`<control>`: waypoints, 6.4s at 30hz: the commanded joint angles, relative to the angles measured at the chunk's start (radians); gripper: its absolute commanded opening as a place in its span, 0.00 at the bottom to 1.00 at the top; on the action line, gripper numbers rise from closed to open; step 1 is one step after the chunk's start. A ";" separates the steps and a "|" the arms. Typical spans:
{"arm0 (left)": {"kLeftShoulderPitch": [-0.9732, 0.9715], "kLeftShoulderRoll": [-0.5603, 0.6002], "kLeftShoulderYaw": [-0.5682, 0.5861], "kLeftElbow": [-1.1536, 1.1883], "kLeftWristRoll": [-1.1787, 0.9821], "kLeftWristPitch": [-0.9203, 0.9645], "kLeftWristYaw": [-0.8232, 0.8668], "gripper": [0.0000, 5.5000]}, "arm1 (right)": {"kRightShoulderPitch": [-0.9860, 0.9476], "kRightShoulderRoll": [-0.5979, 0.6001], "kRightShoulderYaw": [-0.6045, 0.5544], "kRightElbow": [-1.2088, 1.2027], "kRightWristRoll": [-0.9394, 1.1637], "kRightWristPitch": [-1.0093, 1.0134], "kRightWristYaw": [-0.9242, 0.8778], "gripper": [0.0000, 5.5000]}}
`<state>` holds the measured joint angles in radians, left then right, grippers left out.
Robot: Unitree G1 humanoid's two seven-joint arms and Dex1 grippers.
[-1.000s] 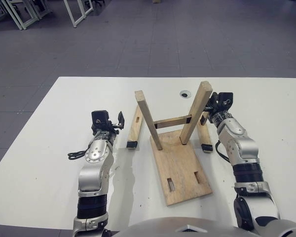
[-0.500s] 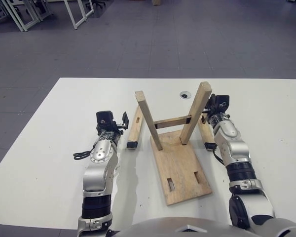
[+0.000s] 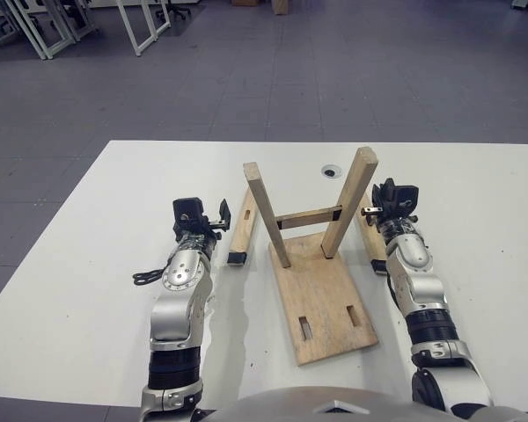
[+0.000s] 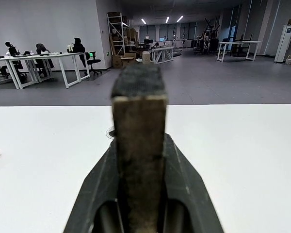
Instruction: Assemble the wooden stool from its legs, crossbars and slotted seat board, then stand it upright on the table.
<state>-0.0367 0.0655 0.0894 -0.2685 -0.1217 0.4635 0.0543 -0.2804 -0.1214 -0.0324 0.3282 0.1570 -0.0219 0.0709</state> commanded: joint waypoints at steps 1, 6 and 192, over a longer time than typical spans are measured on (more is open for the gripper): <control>-0.005 -0.011 0.003 0.005 0.012 0.005 0.012 0.71 | 0.113 -0.029 -0.048 -0.013 -0.013 0.112 -0.030 0.07; -0.005 -0.016 0.003 0.012 0.020 -0.003 0.008 0.71 | 0.158 -0.049 -0.060 -0.157 -0.035 0.138 -0.037 0.07; -0.004 0.583 0.098 -0.200 -1.555 0.468 -0.624 0.37 | 0.416 -0.776 0.367 -0.804 0.116 0.562 0.643 0.67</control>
<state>-0.0231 0.6376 0.1908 -0.4472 -1.6887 0.9355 -0.5784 0.1137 -0.9011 0.3137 -0.5263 0.3373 0.5239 0.7294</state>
